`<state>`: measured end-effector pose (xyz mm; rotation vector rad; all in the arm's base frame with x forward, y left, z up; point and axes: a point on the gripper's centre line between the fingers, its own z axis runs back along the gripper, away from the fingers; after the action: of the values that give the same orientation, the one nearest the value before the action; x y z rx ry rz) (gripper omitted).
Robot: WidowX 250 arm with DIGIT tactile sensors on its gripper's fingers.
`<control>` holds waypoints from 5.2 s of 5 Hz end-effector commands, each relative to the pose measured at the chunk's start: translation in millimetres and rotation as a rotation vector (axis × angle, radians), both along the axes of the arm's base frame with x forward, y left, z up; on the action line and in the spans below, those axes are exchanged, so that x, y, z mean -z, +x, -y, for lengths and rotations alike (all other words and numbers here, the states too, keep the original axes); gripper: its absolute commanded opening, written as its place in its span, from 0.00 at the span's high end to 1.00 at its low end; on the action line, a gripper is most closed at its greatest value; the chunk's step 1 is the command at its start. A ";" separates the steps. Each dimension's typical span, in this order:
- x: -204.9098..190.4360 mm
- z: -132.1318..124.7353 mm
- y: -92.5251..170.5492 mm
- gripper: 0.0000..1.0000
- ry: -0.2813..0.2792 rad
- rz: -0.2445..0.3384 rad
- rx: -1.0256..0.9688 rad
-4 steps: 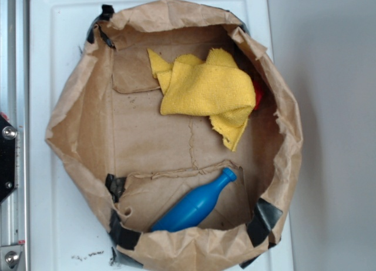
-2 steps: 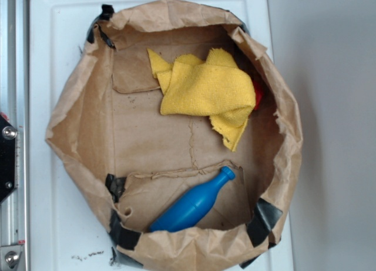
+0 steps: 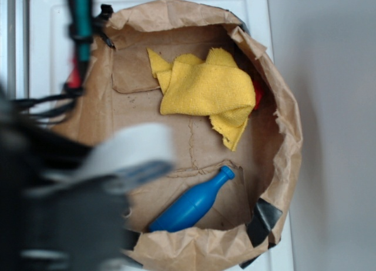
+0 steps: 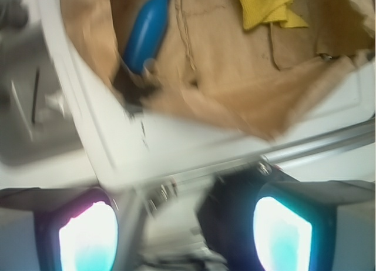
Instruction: Grab the blue bottle.
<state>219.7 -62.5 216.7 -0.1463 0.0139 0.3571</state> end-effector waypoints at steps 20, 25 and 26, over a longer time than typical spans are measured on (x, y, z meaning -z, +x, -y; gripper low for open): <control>159.0 -28.9 102.2 1.00 0.250 0.155 -0.355; 23.2 -128.1 102.0 1.00 0.018 0.180 -0.582; -0.6 -141.1 92.8 1.00 0.029 0.224 -0.607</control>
<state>315.5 57.9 181.1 -0.1480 -0.1488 0.9329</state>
